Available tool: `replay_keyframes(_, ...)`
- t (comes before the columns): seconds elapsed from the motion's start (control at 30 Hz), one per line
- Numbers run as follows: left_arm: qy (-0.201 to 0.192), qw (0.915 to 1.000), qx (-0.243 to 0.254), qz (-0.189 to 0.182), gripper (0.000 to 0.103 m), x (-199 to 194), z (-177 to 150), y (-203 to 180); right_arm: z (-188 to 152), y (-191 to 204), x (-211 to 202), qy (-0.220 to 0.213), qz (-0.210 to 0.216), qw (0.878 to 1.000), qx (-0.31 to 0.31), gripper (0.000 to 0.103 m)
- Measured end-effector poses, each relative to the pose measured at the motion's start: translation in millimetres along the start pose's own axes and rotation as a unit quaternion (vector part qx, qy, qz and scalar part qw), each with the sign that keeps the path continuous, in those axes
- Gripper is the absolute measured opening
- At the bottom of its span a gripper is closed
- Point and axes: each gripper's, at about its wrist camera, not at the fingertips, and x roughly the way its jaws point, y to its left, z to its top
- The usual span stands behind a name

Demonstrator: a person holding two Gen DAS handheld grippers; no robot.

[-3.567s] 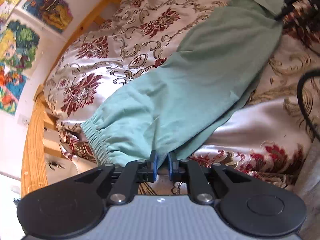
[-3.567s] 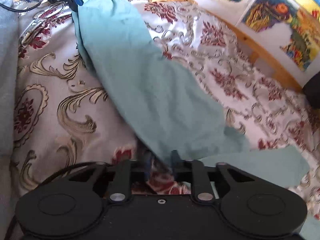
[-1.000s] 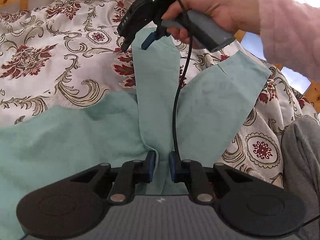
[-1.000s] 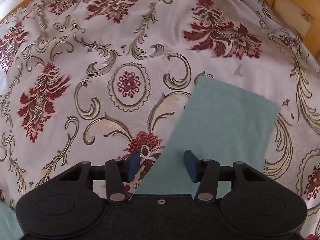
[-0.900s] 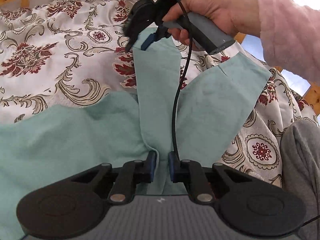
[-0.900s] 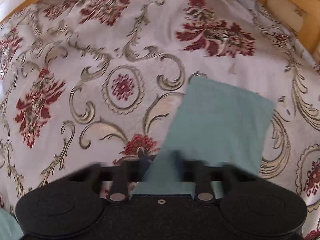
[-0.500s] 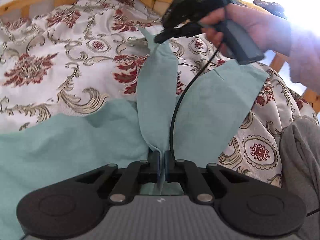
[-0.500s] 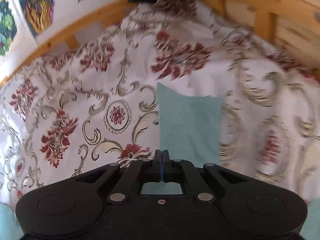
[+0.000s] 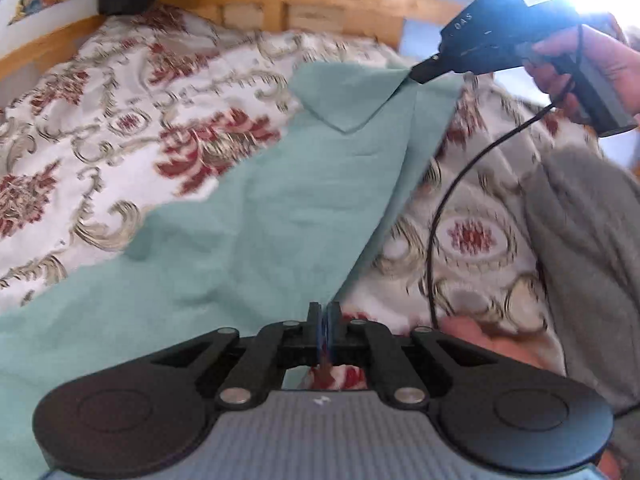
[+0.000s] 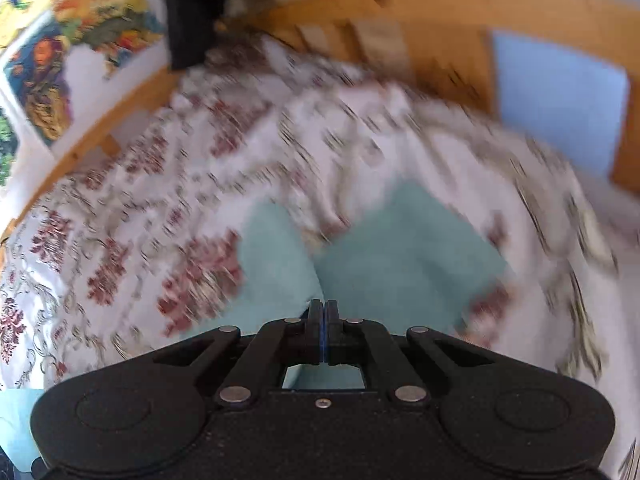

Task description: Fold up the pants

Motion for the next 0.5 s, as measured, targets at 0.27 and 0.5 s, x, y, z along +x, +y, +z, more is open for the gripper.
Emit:
replay_keyframes(0.27, 0.022, 0.9995, -0.017, -0.013, 0.004, 9, -6, -1, -15, -1, -1, 0.030, -0.016, 0.996, -0.077, 0.026)
replay_keyframes(0.5, 0.008, 0.9986, -0.037, -0.037, 0.029, 15, 52, 19, -44, 48, -7, -0.029, -0.073, 0.922, -0.378, 0.076)
